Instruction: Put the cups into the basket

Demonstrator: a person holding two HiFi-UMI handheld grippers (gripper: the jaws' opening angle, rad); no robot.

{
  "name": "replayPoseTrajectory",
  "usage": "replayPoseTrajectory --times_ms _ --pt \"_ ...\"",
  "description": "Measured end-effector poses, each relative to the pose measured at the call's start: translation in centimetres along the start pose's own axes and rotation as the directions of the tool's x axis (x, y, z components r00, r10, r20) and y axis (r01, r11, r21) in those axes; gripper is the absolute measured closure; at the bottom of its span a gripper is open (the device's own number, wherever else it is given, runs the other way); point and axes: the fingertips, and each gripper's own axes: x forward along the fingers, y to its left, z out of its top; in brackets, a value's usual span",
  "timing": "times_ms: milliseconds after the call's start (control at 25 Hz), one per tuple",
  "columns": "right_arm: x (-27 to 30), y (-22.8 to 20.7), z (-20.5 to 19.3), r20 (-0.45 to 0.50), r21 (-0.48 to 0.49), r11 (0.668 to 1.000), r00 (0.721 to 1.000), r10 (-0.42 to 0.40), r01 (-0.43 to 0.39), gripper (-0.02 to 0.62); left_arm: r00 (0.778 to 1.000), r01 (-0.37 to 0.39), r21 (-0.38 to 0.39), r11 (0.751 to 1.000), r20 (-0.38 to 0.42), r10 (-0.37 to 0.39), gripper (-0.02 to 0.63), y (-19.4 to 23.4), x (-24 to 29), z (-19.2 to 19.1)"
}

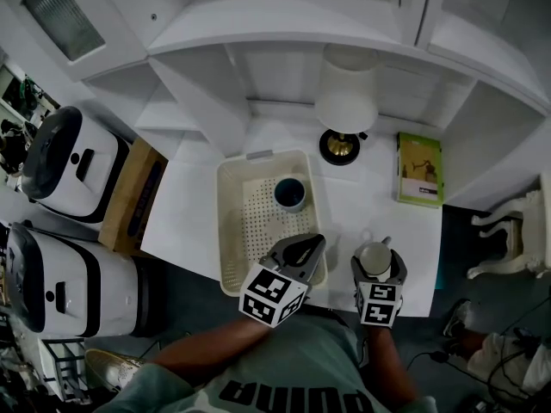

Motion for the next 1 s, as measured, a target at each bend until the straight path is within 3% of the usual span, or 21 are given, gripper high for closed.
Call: replayPoseTrajectory --times_ms 240,560,800,1000 --pt "-2.7 0.1 2.4 0.056 0.028 0.999 0.998 -0.038 0.037 0.195 1.000 0.005 -0.001 1.000 0.014 -0.005 0.600 0.9 -1.6 0.4" --pt "-6.5 4.1 8.4 0.180 0.026 1.000 0.984 -0.001 -0.004 0.195 0.999 -0.014 -0.020 1.000 0.052 0.015 0.600 3.2 -4.4 1.3" --pt "-7.7 10.4 12.2 0.236 -0.053 0.992 0.964 0.123 -0.114 0.195 0.992 -0.097 -0.064 0.993 0.071 0.101 0.600 7.3 -8.4 1.2" --pt "-7.1 16.1 14.3 0.235 -0.151 0.956 0.930 0.282 -0.252 0.195 0.977 -0.180 -0.101 0.978 0.094 0.190 0.600 11.2 -11.6 1.1"
